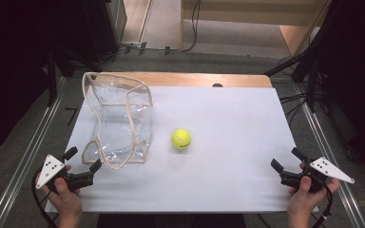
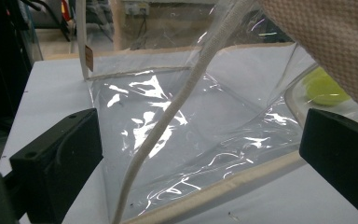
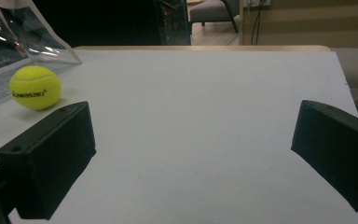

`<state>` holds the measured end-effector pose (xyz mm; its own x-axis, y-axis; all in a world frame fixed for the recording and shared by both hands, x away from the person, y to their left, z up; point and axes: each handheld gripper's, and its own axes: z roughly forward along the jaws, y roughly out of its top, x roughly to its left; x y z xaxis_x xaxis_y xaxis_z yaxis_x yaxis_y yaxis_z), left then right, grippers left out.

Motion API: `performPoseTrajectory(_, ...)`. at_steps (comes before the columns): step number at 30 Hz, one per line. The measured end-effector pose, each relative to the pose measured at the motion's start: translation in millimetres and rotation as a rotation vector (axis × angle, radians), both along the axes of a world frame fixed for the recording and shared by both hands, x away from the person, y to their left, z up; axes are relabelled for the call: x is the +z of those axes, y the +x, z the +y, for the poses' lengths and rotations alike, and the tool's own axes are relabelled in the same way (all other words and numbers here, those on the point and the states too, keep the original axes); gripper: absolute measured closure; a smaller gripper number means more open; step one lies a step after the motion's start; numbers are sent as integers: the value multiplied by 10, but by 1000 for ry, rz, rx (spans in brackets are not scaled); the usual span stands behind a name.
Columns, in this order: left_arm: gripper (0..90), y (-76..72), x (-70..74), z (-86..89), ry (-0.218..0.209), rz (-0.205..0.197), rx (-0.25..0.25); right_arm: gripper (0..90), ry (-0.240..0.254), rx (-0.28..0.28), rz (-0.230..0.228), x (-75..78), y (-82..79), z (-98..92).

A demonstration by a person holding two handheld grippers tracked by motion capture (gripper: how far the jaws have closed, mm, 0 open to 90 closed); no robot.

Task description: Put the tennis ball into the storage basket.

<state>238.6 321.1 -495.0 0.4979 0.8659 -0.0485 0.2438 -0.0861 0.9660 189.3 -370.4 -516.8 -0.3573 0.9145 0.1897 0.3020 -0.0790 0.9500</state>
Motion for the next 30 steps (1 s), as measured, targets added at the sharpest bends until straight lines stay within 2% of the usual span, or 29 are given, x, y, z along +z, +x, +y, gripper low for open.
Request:
performPoseTrajectory(4, 0, -3, 0, -8, 3, 0, 0, 0, -10, -14, 9, 33, -2, 17)
performPoseTrajectory(9, 0, 1, 1, -5, 2, 1, 1, 0, -20, -1, 10, 94, 0, 55)
performPoseTrajectory(15, 0, 0, 1, -8, 3, 1, -1, 0, -65, 66, 5, 281, 34, 153)
performPoseTrajectory(17, 0, 1, 1, -8, 4, 1, -1, 0, -79, 87, 15, 321, 54, 188)
performPoseTrajectory(20, 0, 1, 1, -9, 5, 1, -2, 0, -101, 118, 28, 365, 86, 244)
performPoseTrajectory(30, 0, 4, 2, -11, 6, 3, -4, 0, -130, 183, 47, 465, 220, 409)
